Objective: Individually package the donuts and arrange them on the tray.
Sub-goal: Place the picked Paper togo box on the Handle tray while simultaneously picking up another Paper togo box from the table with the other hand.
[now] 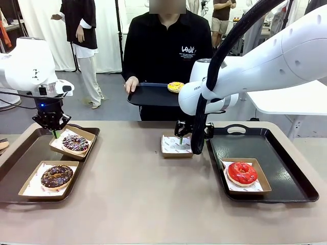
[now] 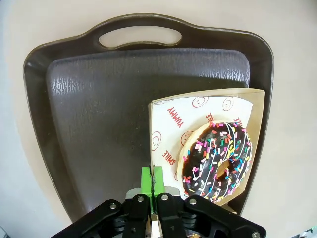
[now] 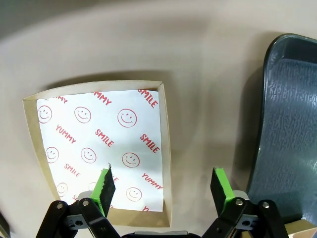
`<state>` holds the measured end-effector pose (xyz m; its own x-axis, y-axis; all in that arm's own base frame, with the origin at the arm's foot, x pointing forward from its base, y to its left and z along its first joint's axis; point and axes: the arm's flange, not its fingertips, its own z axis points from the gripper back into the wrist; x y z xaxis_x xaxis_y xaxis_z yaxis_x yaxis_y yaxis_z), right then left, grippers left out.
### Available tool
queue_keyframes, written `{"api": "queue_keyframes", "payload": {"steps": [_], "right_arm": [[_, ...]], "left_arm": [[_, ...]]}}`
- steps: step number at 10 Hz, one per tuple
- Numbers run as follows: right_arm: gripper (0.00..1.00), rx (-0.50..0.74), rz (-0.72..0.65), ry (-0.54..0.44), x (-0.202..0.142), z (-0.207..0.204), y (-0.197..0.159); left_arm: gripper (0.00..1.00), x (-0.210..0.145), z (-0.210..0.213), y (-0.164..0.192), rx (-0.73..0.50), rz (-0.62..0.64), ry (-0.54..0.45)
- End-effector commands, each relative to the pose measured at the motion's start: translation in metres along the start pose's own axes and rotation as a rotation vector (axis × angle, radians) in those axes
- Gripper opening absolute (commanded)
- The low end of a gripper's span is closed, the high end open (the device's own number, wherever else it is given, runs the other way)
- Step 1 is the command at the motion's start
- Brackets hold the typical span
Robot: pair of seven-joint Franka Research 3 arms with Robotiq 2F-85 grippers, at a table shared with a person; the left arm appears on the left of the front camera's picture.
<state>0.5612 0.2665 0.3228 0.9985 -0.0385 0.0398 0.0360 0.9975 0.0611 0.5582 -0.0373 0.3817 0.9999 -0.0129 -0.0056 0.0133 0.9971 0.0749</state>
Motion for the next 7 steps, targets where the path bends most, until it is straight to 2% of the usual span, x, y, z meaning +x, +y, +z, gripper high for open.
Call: {"api": "queue_keyframes", "payload": {"steps": [1, 2, 3, 4, 5, 7], "right_arm": [[0.41, -0.024, 0.014, -0.018, -0.0044, -0.0044, 0.0001], [0.41, -0.023, 0.016, -0.015, -0.0046, -0.0045, 0.0005], [0.0, -0.022, 0.015, -0.013, -0.0046, -0.0046, 0.0005], [0.36, -0.023, 0.015, -0.013, -0.0049, -0.0046, 0.0004], [0.0, -0.028, 0.01, -0.015, -0.0049, -0.0047, 0.0007], [0.0, -0.036, 0.003, -0.022, -0.0053, -0.0047, 0.0006]], "left_arm": [[0.56, 0.0016, 0.0012, -0.0016, 0.027, -0.012, 0.005], [0.56, 0.0012, 0.0013, -0.0013, 0.028, -0.018, 0.001], [1.0, 0.001, 0.0014, -0.0009, 0.027, -0.018, 0.0], [0.58, 0.0007, 0.0016, -0.0007, 0.025, -0.016, 0.001], [1.0, 0.0006, 0.0022, -0.0002, 0.024, -0.015, -0.001], [1.0, 0.0002, 0.0022, 0.0002, 0.022, -0.015, -0.004]]}}
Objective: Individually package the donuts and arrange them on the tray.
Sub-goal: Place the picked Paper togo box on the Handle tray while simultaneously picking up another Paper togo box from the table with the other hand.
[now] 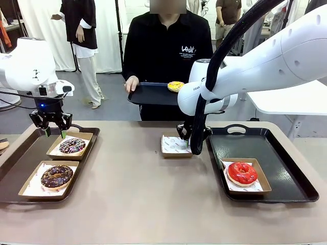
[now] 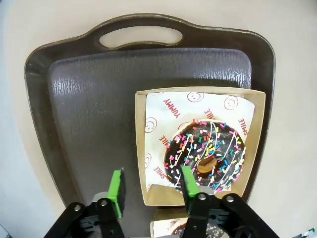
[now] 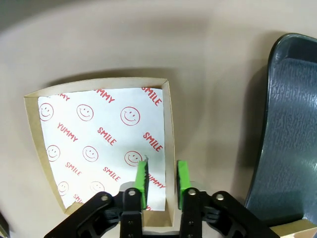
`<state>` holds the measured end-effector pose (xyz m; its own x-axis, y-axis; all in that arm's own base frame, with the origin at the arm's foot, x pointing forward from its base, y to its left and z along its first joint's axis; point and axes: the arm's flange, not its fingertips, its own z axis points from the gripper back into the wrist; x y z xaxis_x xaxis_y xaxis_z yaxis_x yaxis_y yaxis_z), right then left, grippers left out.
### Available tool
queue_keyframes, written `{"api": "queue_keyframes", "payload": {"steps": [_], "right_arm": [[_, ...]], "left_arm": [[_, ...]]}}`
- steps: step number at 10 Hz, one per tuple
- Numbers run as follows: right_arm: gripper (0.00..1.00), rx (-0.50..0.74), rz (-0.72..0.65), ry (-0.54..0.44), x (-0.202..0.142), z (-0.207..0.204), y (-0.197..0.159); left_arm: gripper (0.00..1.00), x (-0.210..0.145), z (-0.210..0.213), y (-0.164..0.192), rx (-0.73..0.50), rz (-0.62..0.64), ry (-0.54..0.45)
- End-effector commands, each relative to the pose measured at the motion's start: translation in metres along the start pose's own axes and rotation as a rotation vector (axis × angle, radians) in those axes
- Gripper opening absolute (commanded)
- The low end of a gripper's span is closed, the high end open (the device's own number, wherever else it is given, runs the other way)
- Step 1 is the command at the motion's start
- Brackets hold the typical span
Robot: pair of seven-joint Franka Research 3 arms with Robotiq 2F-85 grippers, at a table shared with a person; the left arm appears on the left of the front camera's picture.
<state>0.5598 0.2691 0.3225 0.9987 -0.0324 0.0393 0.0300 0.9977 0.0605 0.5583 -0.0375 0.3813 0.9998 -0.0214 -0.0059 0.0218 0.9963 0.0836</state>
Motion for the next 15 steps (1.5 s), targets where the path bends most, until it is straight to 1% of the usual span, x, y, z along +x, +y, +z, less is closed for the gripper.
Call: {"api": "queue_keyframes", "payload": {"steps": [1, 2, 5, 7, 8, 9, 10, 12, 14, 15], "right_arm": [[0.0, -0.036, -0.006, -0.022, -0.004, -0.004, -0.002], [0.0, -0.037, -0.006, -0.023, -0.004, -0.004, -0.002], [0.0, -0.038, -0.002, -0.018, -0.004, -0.002, -0.001], [0.0, -0.035, -0.024, -0.023, -0.006, 0.004, 0.001], [0.0, -0.035, -0.015, -0.005, -0.009, 0.009, 0.001], [0.0, -0.044, -0.008, 0.001, -0.014, 0.02, 0.002], [0.0, -0.046, -0.004, 0.01, -0.018, 0.034, 0.0], [0.0, -0.041, -0.017, 0.018, -0.022, 0.069, -0.003], [0.0, -0.027, -0.06, -0.016, -0.021, 0.121, -0.008], [0.0, -0.006, -0.075, -0.024, -0.019, 0.147, -0.009]], "left_arm": [[0.96, 0.0, 0.003, 0.0, 0.009, -0.01, -0.005], [1.0, -0.001, 0.003, 0.001, 0.007, -0.012, -0.008], [1.0, -0.003, 0.006, 0.003, -0.007, -0.018, -0.015], [1.0, -0.01, 0.015, 0.008, -0.057, -0.036, -0.02], [1.0, -0.02, 0.024, 0.014, -0.121, -0.058, -0.026], [1.0, -0.037, 0.039, 0.026, -0.23, -0.091, -0.045], [1.0, -0.055, 0.054, 0.043, -0.331, -0.086, -0.068], [1.0, -0.097, 0.081, 0.089, -0.513, -0.061, -0.162], [1.0, -0.139, 0.089, 0.14, -0.684, 0.027, -0.235], [1.0, -0.153, 0.088, 0.167, -0.776, 0.08, -0.237]]}}
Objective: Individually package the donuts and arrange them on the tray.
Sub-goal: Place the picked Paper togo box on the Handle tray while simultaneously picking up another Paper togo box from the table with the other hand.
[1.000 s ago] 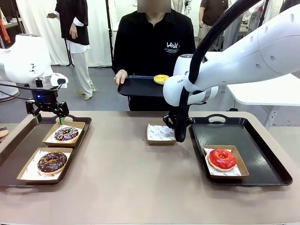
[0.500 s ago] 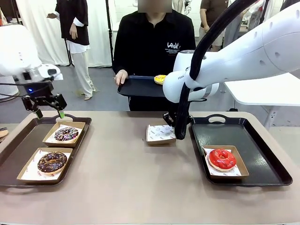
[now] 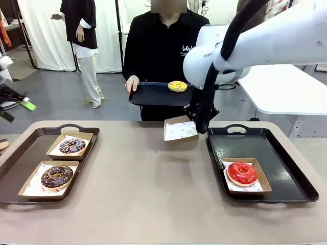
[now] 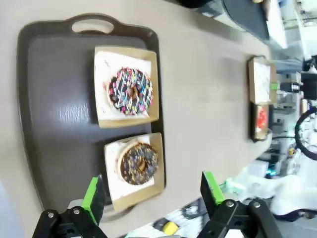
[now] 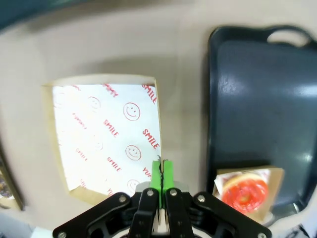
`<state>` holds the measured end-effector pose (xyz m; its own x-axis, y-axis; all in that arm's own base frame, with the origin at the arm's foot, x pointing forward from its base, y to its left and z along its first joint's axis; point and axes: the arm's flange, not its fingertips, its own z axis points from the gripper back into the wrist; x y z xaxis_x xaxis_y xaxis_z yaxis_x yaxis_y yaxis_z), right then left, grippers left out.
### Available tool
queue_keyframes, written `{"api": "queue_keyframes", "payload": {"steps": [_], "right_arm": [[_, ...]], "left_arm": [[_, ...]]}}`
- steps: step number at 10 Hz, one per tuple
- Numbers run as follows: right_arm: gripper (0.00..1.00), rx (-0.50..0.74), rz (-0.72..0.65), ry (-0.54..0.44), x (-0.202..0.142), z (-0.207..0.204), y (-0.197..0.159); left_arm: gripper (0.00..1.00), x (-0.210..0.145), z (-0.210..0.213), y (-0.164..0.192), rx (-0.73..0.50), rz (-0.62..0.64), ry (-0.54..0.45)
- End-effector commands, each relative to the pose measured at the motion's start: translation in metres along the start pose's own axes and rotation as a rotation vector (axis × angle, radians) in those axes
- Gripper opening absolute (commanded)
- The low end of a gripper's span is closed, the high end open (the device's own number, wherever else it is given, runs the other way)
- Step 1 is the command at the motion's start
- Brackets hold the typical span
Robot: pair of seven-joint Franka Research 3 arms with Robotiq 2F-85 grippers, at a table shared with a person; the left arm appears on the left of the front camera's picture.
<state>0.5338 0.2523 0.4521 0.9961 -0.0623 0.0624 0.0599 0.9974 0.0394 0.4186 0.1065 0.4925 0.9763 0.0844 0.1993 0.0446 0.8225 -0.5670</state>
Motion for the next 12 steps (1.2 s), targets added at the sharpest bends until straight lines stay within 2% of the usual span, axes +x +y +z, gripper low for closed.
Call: {"api": "queue_keyframes", "payload": {"steps": [1, 3, 5, 7, 10, 12], "right_arm": [[0.0, 0.025, -0.064, 0.004, 0.008, 0.036, -0.001], [0.0, 0.036, -0.108, -0.006, 0.023, 0.064, -0.002], [0.0, 0.042, -0.111, 0.014, 0.032, 0.071, 0.004], [0.0, 0.047, -0.116, 0.032, 0.043, 0.071, 0.006], [0.0, 0.071, -0.141, 0.051, 0.054, 0.071, 0.003], [0.0, 0.056, -0.106, 0.026, 0.047, 0.067, 0.002]], "left_arm": [[1.0, -0.017, 0.02, 0.044, -0.183, 0.11, -0.003], [1.0, -0.032, 0.043, 0.081, -0.313, 0.195, -0.017], [1.0, -0.037, 0.052, 0.117, -0.428, 0.286, -0.063], [1.0, -0.035, 0.046, 0.156, -0.517, 0.331, -0.018], [1.0, -0.046, 0.033, 0.181, -0.591, 0.297, 0.05], [1.0, -0.052, 0.029, 0.179, -0.55, 0.231, 0.085]]}}
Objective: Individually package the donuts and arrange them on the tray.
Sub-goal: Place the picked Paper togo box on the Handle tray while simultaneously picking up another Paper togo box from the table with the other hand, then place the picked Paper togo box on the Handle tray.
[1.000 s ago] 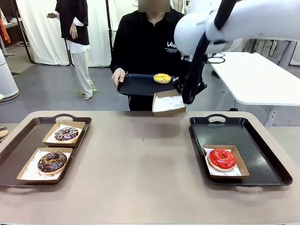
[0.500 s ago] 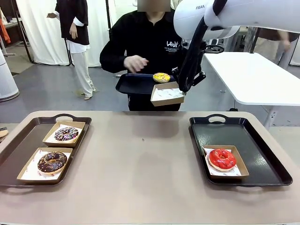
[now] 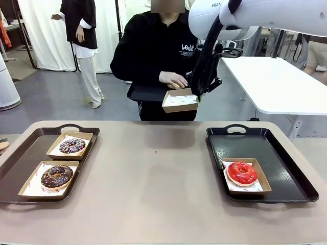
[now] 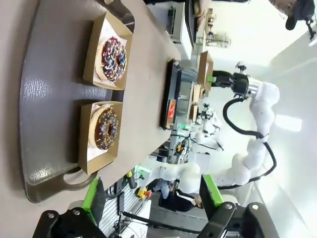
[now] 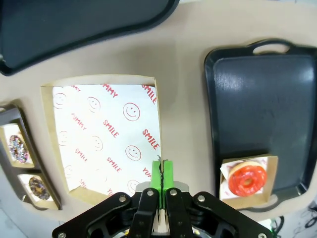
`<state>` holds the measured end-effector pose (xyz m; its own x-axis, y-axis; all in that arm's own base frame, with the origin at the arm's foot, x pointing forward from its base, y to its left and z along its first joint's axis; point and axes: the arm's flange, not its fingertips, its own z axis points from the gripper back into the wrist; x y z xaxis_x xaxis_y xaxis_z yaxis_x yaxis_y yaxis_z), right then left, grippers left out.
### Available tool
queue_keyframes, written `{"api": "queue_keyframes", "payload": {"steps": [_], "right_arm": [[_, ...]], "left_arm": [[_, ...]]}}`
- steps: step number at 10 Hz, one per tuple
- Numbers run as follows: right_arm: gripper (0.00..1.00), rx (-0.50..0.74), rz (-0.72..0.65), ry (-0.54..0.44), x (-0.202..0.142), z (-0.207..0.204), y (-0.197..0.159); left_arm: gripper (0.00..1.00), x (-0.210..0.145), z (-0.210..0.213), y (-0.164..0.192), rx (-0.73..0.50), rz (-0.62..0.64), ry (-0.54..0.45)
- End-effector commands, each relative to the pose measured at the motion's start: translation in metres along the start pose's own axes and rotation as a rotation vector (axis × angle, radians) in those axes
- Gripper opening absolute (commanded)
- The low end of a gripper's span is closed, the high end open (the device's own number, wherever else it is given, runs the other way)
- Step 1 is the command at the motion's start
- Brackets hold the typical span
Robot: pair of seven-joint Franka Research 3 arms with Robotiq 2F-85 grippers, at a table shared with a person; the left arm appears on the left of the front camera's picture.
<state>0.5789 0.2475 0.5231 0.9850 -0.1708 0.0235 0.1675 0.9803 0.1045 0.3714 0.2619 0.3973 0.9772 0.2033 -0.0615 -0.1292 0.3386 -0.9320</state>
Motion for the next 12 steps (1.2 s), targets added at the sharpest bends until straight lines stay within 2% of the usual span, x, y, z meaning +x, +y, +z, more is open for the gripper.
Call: {"api": "queue_keyframes", "payload": {"steps": [1, 2, 12], "right_arm": [[0.0, -0.004, 0.006, -0.005, -0.0023, -0.0015, 0.0006], [0.0, -0.004, 0.006, -0.005, -0.0023, -0.0015, 0.0006], [0.0, -0.004, 0.006, -0.005, -0.0023, -0.0015, 0.0006]], "left_arm": [[1.0, 0.0008, 0.0068, -0.0054, 0.047, -0.055, 0.023], [1.0, 0.0, 0.0, 0.0, 0.0, 0.0, 0.0], [1.0, 0.0, 0.0, 0.0, 0.0, 0.0, 0.0]]}}
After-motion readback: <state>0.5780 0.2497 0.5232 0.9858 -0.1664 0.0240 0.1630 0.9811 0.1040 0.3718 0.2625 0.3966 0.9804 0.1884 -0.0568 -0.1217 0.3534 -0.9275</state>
